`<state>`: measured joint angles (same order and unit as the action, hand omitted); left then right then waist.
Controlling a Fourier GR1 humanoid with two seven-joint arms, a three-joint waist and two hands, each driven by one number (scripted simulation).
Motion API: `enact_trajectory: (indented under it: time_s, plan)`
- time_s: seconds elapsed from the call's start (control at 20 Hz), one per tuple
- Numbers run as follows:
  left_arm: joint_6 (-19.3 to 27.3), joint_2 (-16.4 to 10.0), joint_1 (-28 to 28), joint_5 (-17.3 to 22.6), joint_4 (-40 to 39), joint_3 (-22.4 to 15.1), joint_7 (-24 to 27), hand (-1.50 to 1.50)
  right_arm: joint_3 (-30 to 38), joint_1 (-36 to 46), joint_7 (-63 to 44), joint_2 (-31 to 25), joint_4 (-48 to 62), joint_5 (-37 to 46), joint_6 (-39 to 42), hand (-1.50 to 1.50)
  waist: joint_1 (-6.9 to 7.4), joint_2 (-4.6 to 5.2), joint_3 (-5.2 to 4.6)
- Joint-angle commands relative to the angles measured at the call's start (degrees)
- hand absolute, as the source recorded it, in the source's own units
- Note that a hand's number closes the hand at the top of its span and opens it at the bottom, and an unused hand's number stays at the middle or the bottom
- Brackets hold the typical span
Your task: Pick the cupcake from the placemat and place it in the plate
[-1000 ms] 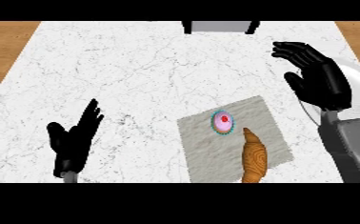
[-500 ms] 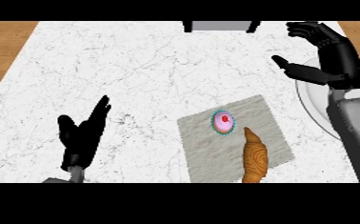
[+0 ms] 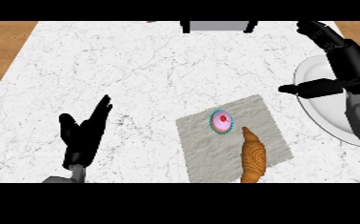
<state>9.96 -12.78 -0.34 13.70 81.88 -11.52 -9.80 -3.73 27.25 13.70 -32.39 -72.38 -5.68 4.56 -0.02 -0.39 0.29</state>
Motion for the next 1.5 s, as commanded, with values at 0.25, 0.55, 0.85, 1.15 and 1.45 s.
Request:
enact_trajectory:
  time_s: [0.25,0.55,0.85,1.15,1.45]
  plan:
    - [0.05,0.11,0.55,-0.42,0.35,0.24,-1.68,0.00,-11.37,-0.02,-17.45,-7.37,-14.27,7.27,11.00,-1.50,-0.66,0.01,-0.38]
    - [-0.60,1.92,1.16,-1.61,-2.75,0.09,0.92,0.00,-14.53,-1.10,-29.58,-5.40,-22.21,11.70,11.87,-1.50,-0.52,0.19,-0.35]
    - [-1.53,2.94,-1.00,-2.92,-5.98,0.39,1.13,0.00,-18.27,5.31,-34.41,3.06,-16.71,19.78,11.33,-1.50,0.39,0.54,-0.33]
    - [-2.39,2.89,-1.15,-2.25,-2.17,1.96,-2.57,0.00,-19.32,-1.22,-36.80,7.10,-19.17,23.58,13.48,-1.50,0.12,0.39,-0.30]
    - [-3.25,3.04,-3.12,-2.75,-3.50,4.23,-2.93,0.00,-21.37,-5.60,-37.67,12.27,-20.86,27.78,14.42,-1.50,0.02,0.41,-0.29]
